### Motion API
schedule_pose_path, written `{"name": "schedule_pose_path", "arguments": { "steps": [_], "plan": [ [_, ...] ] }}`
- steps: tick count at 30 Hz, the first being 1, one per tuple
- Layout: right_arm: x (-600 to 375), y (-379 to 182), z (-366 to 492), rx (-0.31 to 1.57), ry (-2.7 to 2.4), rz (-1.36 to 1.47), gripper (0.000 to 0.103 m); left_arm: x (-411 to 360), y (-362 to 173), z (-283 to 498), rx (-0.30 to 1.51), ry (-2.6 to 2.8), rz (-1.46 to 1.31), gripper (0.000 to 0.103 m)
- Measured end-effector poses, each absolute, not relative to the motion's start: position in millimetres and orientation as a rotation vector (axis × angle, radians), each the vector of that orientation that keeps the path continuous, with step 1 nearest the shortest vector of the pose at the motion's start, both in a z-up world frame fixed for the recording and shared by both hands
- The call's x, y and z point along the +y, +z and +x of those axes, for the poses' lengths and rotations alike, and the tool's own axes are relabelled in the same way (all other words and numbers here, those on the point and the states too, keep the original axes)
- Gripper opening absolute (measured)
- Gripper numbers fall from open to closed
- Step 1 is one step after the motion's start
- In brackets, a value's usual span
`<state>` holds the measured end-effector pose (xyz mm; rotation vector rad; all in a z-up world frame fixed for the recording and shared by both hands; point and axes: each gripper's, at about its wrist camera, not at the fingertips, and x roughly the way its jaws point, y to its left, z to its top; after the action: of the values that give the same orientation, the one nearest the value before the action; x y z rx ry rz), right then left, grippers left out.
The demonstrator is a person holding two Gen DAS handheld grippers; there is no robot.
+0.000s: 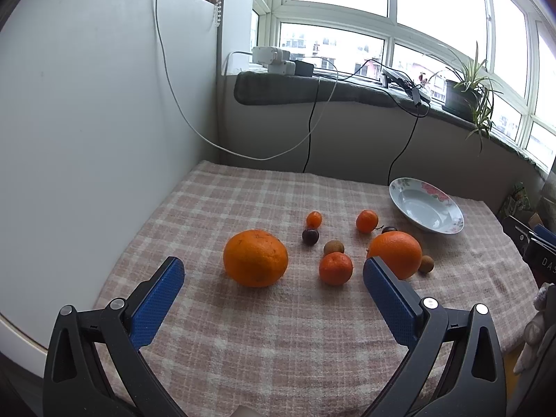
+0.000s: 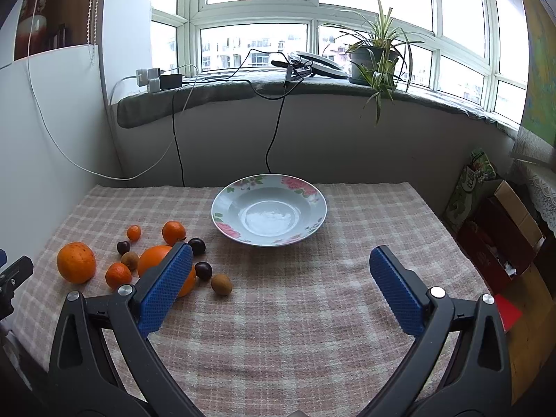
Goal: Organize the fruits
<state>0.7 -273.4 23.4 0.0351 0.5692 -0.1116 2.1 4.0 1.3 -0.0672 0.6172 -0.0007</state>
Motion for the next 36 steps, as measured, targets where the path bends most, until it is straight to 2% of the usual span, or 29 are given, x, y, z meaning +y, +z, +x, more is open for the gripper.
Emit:
{"name": "schedule_pose_path", "arguments": {
  "steps": [36],
  "plan": [
    [-272.1,21.3,1.5,0.580,-0.107,0.039,0.103,4.1,-2.6,2.5,0.625,-0.013,-0.075,0.102]
  ]
}}
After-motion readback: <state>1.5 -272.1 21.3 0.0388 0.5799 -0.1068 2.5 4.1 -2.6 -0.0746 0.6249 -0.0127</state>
